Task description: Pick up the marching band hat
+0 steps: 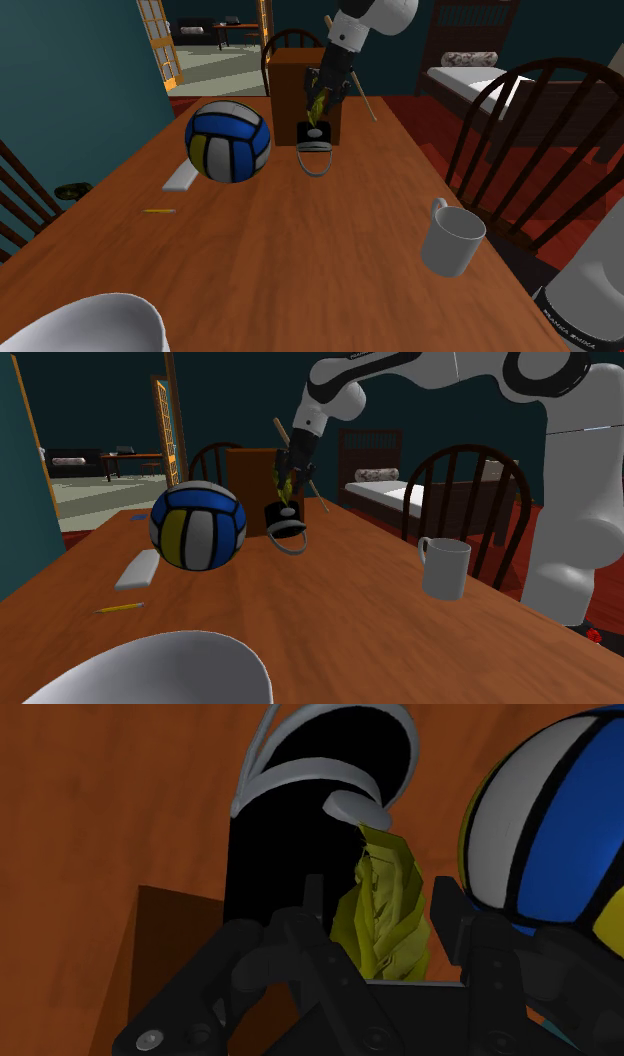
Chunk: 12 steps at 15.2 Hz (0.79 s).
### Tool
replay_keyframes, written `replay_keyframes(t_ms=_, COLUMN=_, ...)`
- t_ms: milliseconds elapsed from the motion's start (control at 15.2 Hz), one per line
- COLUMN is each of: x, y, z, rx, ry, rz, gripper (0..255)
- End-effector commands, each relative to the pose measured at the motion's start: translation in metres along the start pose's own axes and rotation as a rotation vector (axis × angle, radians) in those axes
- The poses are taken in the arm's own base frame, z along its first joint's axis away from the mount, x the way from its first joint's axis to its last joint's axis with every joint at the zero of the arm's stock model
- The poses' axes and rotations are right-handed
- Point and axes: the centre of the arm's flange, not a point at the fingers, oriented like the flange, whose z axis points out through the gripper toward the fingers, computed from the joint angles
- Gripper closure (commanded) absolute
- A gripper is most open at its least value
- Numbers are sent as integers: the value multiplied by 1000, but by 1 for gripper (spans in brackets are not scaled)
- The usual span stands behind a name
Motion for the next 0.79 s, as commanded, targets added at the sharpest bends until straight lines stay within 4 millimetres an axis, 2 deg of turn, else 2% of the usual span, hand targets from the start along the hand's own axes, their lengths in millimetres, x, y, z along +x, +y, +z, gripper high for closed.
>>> replay_keyframes(t_ms=0, x=0, y=-2, z=-4, rx=0, ry=-1, rz=0, gripper=255)
replay_keyframes(t_ms=726, x=5, y=-24, z=-57, rx=0, ry=-1, rz=0, gripper=255)
